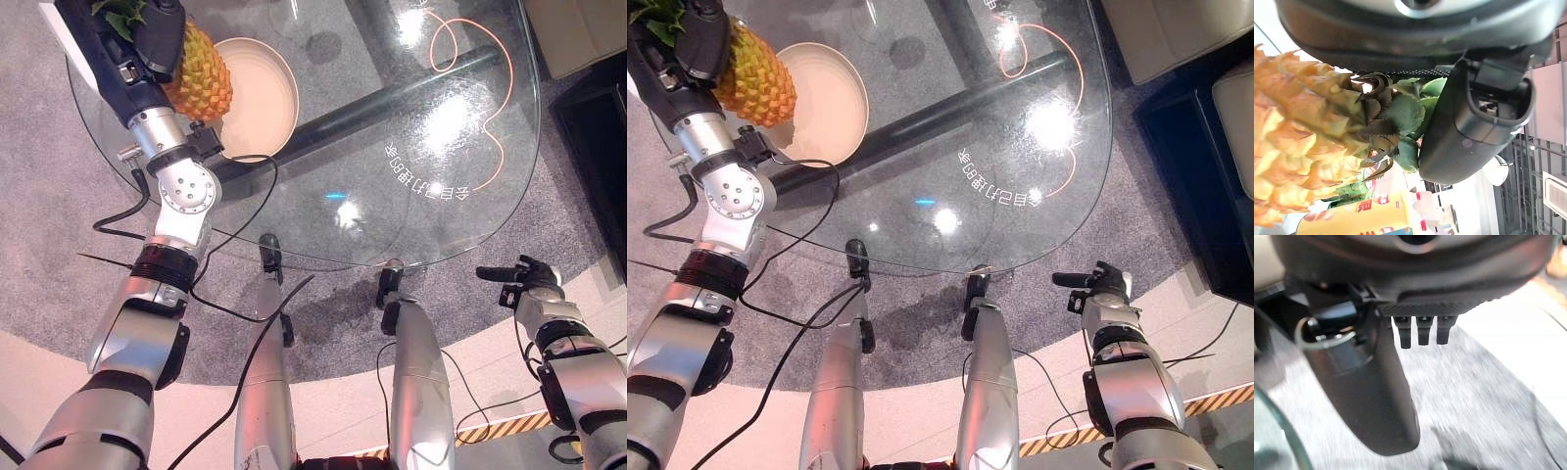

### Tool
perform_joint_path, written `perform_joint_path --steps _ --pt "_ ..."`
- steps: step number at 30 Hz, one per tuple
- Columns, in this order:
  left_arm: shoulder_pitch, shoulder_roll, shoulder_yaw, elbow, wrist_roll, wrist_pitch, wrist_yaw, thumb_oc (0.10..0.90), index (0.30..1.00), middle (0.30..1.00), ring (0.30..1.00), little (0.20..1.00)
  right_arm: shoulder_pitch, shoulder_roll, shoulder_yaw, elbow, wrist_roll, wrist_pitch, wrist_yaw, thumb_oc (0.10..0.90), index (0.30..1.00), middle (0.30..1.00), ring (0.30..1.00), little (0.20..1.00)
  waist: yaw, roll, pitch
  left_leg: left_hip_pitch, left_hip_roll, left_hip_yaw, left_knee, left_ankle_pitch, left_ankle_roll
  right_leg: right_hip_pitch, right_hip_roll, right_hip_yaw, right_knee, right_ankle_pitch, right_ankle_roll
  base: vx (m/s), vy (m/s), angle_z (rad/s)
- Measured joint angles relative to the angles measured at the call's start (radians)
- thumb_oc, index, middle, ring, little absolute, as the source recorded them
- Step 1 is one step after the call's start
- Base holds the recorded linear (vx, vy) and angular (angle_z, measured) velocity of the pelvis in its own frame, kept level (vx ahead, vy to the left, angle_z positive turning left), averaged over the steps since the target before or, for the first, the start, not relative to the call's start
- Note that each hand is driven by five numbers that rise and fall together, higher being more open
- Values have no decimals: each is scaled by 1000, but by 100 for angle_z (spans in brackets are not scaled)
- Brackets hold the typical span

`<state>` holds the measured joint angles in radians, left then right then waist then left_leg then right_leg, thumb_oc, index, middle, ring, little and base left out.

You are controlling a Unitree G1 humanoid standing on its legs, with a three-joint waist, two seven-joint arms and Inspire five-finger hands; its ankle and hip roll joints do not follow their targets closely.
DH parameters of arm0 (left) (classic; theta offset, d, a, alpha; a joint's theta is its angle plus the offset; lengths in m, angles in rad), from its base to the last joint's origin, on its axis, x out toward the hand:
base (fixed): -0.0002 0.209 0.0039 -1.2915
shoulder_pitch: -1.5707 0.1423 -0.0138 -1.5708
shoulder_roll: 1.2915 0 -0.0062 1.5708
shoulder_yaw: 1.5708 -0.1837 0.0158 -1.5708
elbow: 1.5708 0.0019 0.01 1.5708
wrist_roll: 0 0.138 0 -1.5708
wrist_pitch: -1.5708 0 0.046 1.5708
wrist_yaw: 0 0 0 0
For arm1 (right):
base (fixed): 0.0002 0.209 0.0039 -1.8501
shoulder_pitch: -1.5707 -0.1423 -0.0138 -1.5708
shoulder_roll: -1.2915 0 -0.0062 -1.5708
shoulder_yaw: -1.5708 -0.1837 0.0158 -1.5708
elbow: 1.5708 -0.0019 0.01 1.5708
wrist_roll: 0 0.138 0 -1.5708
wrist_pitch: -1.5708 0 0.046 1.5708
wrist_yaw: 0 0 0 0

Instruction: Pick up the fruit to the plate

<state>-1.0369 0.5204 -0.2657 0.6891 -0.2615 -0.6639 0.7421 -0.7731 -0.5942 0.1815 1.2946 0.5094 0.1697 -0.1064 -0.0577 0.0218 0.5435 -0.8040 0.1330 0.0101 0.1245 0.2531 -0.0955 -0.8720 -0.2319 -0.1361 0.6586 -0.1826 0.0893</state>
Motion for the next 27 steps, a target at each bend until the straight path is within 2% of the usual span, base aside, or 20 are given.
perform_joint_path --steps 3,7,11,19,27 --pt "-3 0 -3 0 -1 15 -22 100 300 300 300 200 2 8 24 21 0 3 72 800 900 900 900 900 0 -3 0 0 2 -6 0 4 -1 1 2 -3 4 2 -4 0 0 0" --pt "-6 0 -3 0 -18 20 -56 100 300 300 300 200 9 14 28 24 -1 2 104 800 900 900 900 900 0 -10 -1 0 3 -14 0 2 5 1 4 -8 11 5 -7 -2 1 1" --pt "-10 -2 -4 0 -21 21 -63 100 300 300 300 200 8 15 48 22 -6 2 104 800 900 900 900 900 1 -18 -1 -1 4 -18 -1 -6 5 2 5 -13 6 7 -11 0 0 0" --pt "-18 -2 -39 2 -40 22 -105 100 300 300 300 200 0 61 53 19 -37 4 104 800 900 900 900 900 2 -57 -1 -4 1 -18 0 1 5 4 3 -15 0 9 -10 0 0 0" --pt "-19 -3 -40 36 -41 22 -130 100 300 300 300 200 -13 80 54 13 -37 8 104 800 900 900 900 900 -1 -58 -1 -7 5 -19 -3 -9 7 1 8 -15 0 9 -10 0 0 0"
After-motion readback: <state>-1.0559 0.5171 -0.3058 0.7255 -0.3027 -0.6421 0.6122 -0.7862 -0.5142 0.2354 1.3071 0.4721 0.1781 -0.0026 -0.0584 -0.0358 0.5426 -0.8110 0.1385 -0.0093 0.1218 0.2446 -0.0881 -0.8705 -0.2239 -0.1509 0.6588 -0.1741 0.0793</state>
